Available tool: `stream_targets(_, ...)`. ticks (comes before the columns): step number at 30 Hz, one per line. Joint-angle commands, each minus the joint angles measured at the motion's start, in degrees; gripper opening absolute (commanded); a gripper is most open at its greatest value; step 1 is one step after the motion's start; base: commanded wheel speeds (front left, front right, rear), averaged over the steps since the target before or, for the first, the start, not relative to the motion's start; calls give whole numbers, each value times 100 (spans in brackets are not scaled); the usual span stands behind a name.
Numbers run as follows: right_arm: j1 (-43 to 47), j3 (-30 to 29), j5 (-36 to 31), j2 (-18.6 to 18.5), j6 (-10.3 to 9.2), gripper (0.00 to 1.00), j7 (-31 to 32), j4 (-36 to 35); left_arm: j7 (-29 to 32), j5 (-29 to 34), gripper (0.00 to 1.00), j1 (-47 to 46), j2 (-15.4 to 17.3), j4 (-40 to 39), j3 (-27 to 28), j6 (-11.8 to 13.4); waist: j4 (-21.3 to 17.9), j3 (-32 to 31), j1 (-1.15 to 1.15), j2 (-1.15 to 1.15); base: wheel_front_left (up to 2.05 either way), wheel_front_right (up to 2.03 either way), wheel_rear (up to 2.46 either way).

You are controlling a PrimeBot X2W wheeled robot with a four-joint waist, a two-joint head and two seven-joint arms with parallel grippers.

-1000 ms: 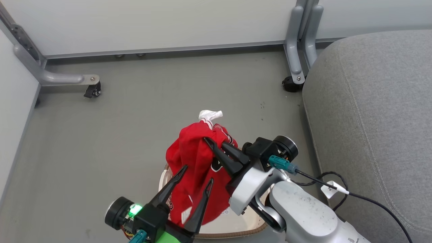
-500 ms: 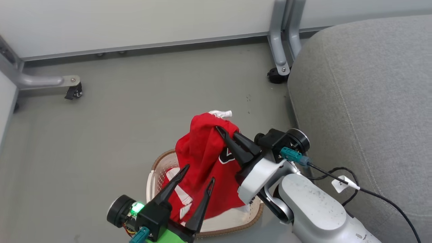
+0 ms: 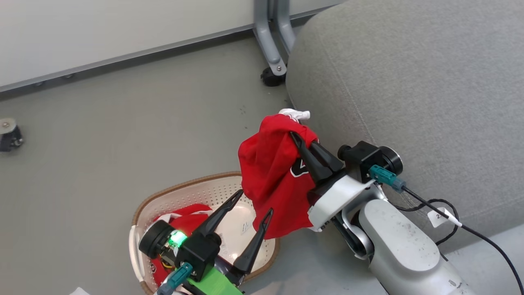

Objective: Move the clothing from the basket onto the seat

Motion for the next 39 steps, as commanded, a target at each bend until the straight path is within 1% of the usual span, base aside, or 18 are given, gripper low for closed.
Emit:
stream_targets(1, 65, -103, -48, -5, 0, 0, -26, -57, 20, -22, 100, -124, 80, 2, 11, -4, -599, 233, 0, 0, 0, 0, 0)
stream_targets(5, 161, -363, -101, 24, 0, 0, -26, -140, 79, -44, 100, -186, 113, -26, -19, 5, -964, 360, 0, 0, 0, 0, 0)
stream_targets(9, 251, -673, -148, 47, 0, 0, -26, -231, 141, -62, 100, -260, 166, -57, -67, 7, -1241, 469, 0, 0, 0, 0, 0)
stream_targets(13, 275, -983, -226, 77, 0, 0, -26, -317, 195, -55, 100, -315, 230, -107, -105, 11, -1435, 582, 0, 0, 0, 0, 0)
stream_targets(16, 233, -1220, -255, 102, 0, 0, -26, -349, 242, -32, 100, -357, 262, -158, -140, 10, -1486, 670, 0, 0, 0, 0, 0)
stream_targets(20, -22, -1597, -360, 70, 0, 0, -27, -397, 286, 10, 100, -465, 269, -241, -199, 4, -1411, 838, 0, 0, 0, 0, 0)
stream_targets(25, -531, -2253, -507, -146, 0, 0, -27, -428, 276, 70, 100, -695, 233, -332, -182, 49, -1127, 1133, 0, 0, 0, 0, 0)
stream_targets(28, -925, -2636, -556, -369, -1, 0, -26, -451, 264, 102, 100, -866, 235, -385, -157, 60, -929, 1336, 0, 0, 0, 0, 0)
stream_targets(34, -1795, -3368, -626, -997, -1, 0, -25, -394, 203, 201, 100, -1234, 208, -426, -184, 65, -512, 1829, 0, 0, 0, 0, 0)
stream_targets(37, -2117, -3647, -605, -1173, -1, 0, -23, -323, 184, 255, 100, -1389, 206, -421, -224, 50, -386, 2071, 0, 0, 0, 0, 0)
stream_targets(39, -2246, -3833, -536, -1239, -1, 0, -22, -151, 149, 273, 100, -1495, 183, -389, -277, 38, -301, 2226, 0, 0, 0, 0, 0)
